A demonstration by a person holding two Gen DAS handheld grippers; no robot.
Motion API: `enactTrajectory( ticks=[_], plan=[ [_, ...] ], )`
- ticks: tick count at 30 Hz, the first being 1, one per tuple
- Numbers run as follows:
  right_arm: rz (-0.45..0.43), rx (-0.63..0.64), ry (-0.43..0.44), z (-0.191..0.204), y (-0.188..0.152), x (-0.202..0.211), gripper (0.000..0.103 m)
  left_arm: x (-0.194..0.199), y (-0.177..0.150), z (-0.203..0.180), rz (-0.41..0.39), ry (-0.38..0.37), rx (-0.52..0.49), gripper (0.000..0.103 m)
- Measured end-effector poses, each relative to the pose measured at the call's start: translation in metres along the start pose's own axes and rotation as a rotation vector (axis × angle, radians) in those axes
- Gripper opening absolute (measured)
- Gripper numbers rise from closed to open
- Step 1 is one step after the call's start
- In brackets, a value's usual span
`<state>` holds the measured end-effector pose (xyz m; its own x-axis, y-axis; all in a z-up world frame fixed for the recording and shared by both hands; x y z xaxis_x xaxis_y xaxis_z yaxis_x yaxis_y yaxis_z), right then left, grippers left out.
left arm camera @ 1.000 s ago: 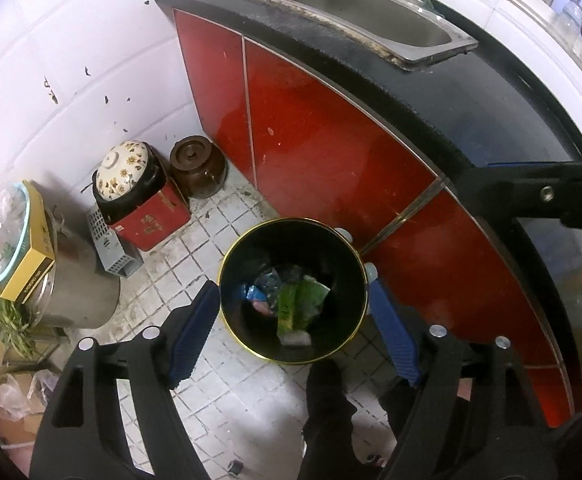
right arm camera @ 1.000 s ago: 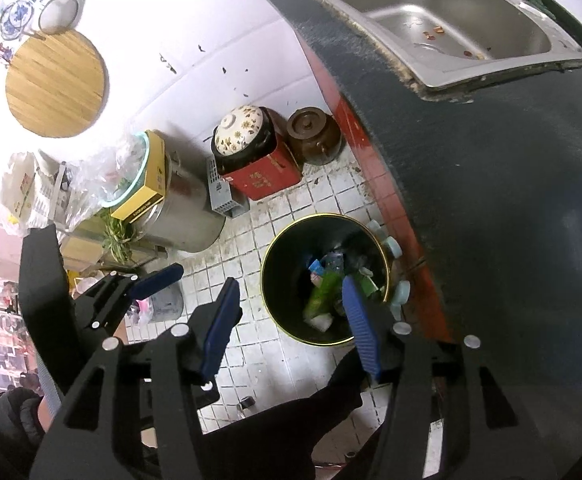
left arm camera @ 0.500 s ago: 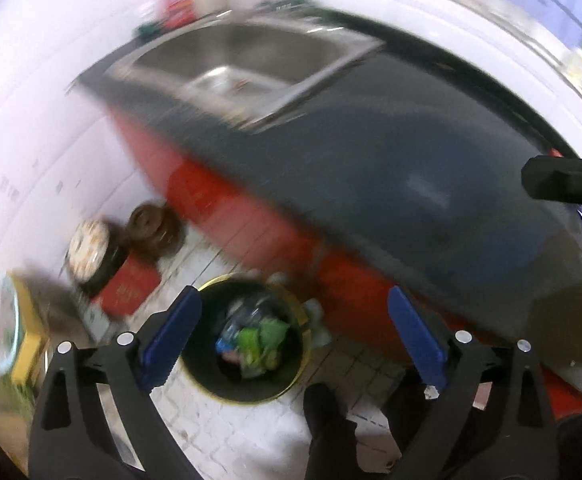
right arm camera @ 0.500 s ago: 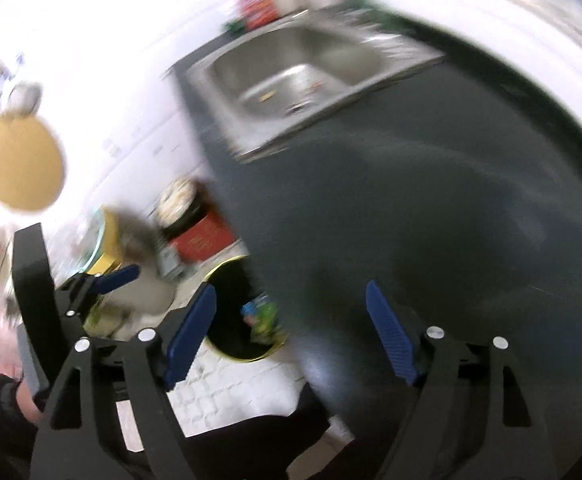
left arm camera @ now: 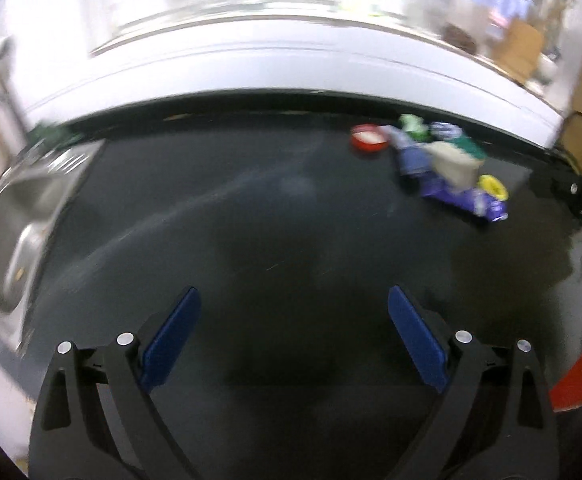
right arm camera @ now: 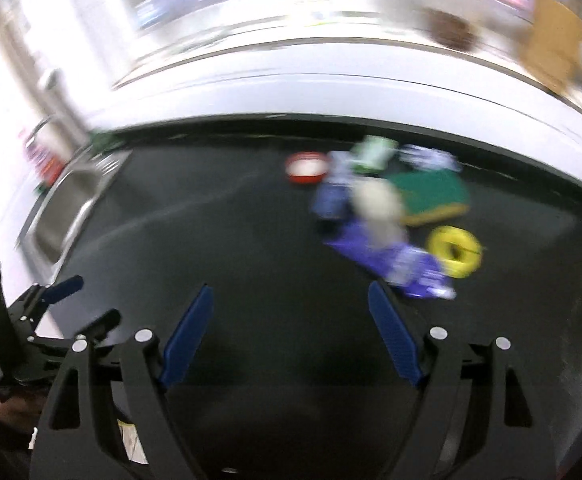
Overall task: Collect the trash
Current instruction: 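Return both tools to the remaining trash on the countertop, then grasp the red-rimmed lid with the left tool while the right tool grasps the yellow tape roll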
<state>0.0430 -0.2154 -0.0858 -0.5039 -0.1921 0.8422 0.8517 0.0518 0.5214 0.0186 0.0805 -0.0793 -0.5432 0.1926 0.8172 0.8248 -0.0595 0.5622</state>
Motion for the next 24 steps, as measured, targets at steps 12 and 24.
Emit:
enactTrajectory(
  ticks=[12, 24],
  plan=[
    [0.016, -0.159, -0.096, -0.102, -0.007, -0.017, 0.077, -0.066, 0.048, -0.062, 0.063, -0.043, -0.128, 0.092],
    [0.149, -0.215, -0.136, -0.139, 0.018, -0.112, 0.077, -0.184, 0.105, -0.051, 0.130, -0.030, -0.144, 0.092]
  ],
)
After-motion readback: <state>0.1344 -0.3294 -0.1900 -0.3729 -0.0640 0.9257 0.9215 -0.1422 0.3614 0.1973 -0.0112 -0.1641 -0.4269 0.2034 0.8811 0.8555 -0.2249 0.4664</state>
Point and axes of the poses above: each gripper's, at about its wrist camera, not at the fingertips, and x roughly against the way its jaws point, z to its left, y to its top, the point moved 1 cm from there along -x, roughly the way its jaws point, and after that the axes turned 6 degrees about -y, right-handed, at the moved point
